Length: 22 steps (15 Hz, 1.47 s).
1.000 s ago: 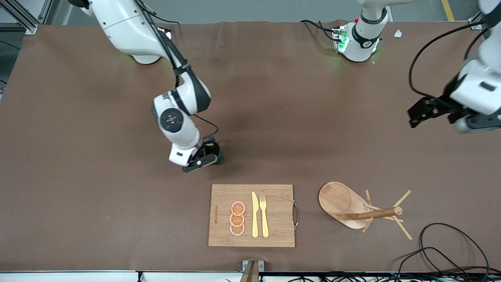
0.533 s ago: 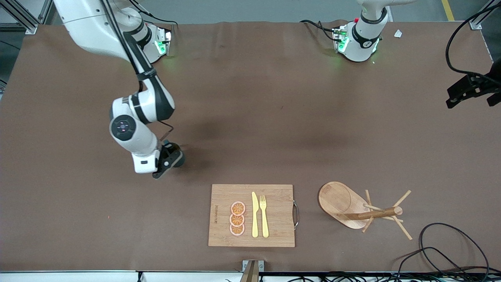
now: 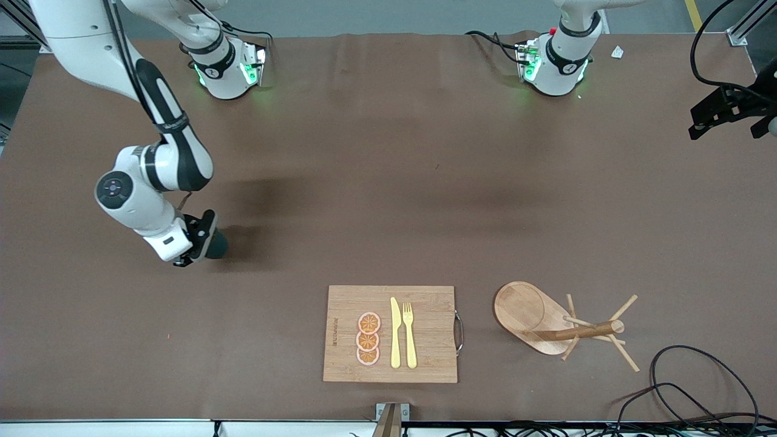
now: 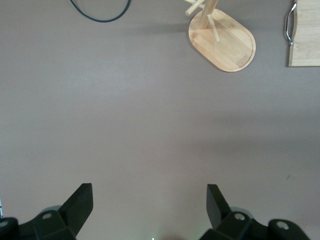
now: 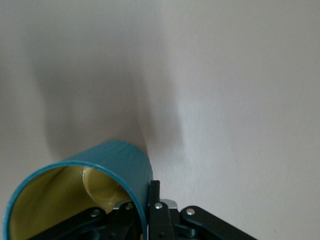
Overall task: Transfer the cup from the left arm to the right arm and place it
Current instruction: 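Carry the teal mug sideways with the right gripper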
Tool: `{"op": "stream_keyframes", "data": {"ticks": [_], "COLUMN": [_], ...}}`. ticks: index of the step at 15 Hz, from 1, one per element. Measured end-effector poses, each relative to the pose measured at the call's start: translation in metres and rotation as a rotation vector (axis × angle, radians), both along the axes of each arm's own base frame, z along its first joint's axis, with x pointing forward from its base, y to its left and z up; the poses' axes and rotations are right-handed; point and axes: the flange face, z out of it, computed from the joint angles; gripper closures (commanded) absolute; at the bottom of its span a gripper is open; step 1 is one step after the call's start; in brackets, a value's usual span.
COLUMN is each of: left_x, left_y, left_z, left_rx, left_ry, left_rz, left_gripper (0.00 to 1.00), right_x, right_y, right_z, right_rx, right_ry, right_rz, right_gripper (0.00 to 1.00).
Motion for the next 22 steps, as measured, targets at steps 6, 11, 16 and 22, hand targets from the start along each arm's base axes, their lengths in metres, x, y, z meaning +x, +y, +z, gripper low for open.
{"op": "stream_keyframes", "data": {"ticks": [6, 11, 16, 22], "left_x": [0.004, 0.002, 0.001, 0.005], "left_y": [-0.017, -0.044, -0.054, -0.053], "left_z": [-0.01, -0.017, -0.017, -0.009], "left_rx": [0.0, 0.002, -0.071, -0.075], "left_ry": [-0.008, -0.002, 0.004, -0.021], "left_rz": [-0.028, -0.037, -0.044, -0.043], "left_gripper": [0.0, 0.0, 0.0, 0.0], "right_x": [-0.009, -0.016, -0.019, -0.023], "right_y": [-0.041, -0.058, -0.066, -0.075], "right_z": [-0.002, -0.003, -0.004, -0.007], "right_rx": [-0.011, -0.006, 0.015, 0.075], "right_ry": [0.031, 0.053, 0.068, 0.076], "right_rz": [0.216, 0.237, 0.268, 0.293], "right_gripper": [0.98, 0.98, 0.98, 0.0]}}
